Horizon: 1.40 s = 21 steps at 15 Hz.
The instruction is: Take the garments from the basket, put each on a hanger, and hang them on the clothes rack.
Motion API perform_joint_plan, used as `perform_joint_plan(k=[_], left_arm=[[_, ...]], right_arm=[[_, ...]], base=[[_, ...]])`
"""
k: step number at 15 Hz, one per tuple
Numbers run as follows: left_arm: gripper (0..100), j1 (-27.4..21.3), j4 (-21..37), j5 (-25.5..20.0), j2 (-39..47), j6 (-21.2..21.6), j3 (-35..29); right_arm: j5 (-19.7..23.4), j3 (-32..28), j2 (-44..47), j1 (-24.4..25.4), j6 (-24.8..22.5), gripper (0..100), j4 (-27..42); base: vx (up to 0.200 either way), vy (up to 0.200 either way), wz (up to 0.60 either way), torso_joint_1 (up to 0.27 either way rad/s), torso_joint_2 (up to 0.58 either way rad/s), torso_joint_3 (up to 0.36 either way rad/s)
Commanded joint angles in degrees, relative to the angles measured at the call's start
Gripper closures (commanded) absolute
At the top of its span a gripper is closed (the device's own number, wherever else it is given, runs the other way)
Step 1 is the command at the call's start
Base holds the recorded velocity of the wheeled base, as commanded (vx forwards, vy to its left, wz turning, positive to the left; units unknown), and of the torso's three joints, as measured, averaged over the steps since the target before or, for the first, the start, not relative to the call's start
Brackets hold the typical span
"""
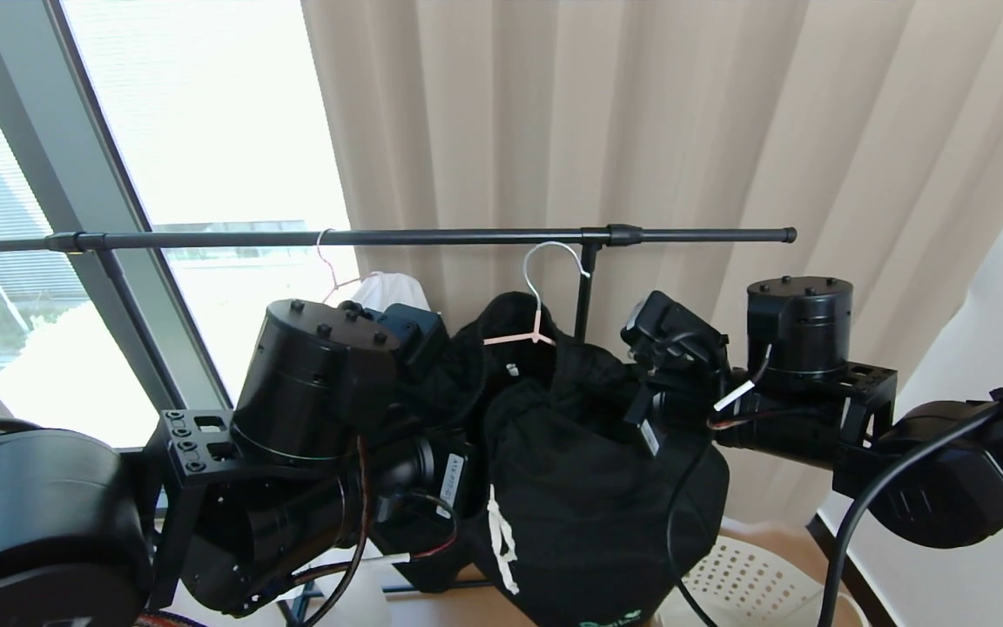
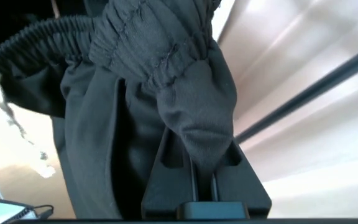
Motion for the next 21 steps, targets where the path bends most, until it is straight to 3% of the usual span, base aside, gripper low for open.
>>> perform_joint_plan(k=[1, 6, 13, 14, 21], left_arm=[[100, -0.06, -0.02, -0.03, 0.78, -0.19, -0.32], [100, 0.29, -3.53, 0.23, 1.65, -0.19, -1.20], [100, 0.29, -3.88, 0.32, 2.89, 0.07, -1.28], [0, 0.38, -3.88, 0.32, 3.06, 0.07, -1.28], [0, 0.12, -6.87, 0.14, 4.56, 0.07, -0.58]], right_arm=[[1.62, 1.48, -0.15, -0.04, -0.04, 100, -1.33], [4.52, 5.00, -0.59, -0.04, -0.12, 100, -8.09], [5.49, 6.40, -2.34, 0.04, -0.30, 100, -8.71], [5.49, 6.58, -2.70, 0.04, -0.30, 100, -8.71], [7.16, 7.63, -3.66, 0.04, -0.47, 100, -8.80]], base=[[0.000, 0.000, 0.00, 0.000, 0.00, 0.000], [0.000, 0.000, 0.00, 0.000, 0.00, 0.000], [0.000, 0.000, 0.00, 0.000, 0.00, 0.000], [0.000, 0.000, 0.00, 0.000, 0.00, 0.000], [0.000, 0.000, 0.00, 0.000, 0.00, 0.000]])
